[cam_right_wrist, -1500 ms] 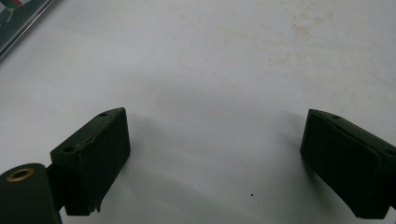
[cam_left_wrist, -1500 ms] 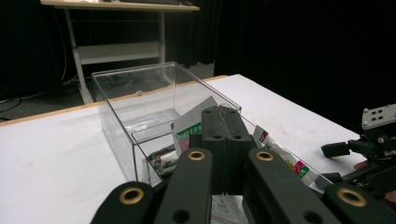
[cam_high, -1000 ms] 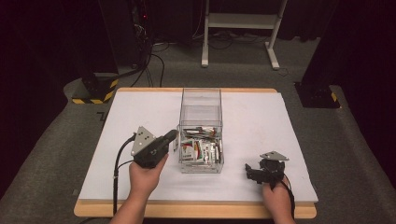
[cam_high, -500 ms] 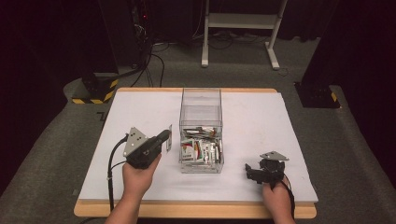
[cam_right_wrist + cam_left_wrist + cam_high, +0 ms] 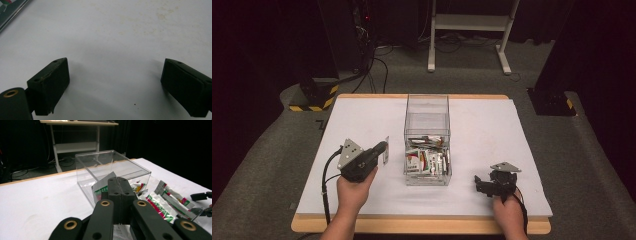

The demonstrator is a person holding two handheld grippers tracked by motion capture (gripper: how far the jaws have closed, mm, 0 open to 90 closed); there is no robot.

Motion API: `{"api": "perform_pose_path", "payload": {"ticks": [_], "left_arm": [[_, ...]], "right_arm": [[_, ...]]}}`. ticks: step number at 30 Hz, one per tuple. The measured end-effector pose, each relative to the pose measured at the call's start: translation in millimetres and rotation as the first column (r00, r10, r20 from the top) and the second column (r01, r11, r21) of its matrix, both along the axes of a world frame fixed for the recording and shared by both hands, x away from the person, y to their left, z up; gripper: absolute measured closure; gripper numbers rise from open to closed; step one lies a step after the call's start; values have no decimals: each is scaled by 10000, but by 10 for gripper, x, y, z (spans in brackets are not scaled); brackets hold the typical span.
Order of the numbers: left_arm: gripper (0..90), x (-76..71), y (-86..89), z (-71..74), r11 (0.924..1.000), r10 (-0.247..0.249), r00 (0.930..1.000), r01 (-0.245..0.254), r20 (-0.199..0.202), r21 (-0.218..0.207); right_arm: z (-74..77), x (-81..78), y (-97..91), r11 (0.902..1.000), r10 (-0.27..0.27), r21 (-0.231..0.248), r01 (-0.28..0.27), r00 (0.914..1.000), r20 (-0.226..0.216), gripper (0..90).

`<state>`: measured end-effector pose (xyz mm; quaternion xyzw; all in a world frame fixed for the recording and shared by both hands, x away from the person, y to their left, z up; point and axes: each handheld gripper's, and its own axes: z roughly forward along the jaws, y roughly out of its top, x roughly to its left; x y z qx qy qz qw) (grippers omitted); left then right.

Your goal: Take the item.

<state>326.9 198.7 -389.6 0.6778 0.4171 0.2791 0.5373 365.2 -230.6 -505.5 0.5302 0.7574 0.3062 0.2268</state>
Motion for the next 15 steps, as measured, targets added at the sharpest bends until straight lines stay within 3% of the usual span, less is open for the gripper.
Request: {"api": "perform_pose_path", "payload": {"ticks": [15], "left_arm": [[900, 63, 252, -209, 9989, 374, 9988, -365, -321, 295]], "right_arm": [[1, -1, 1, 10000, -8, 10, 8, 10000, -18, 81]]}}
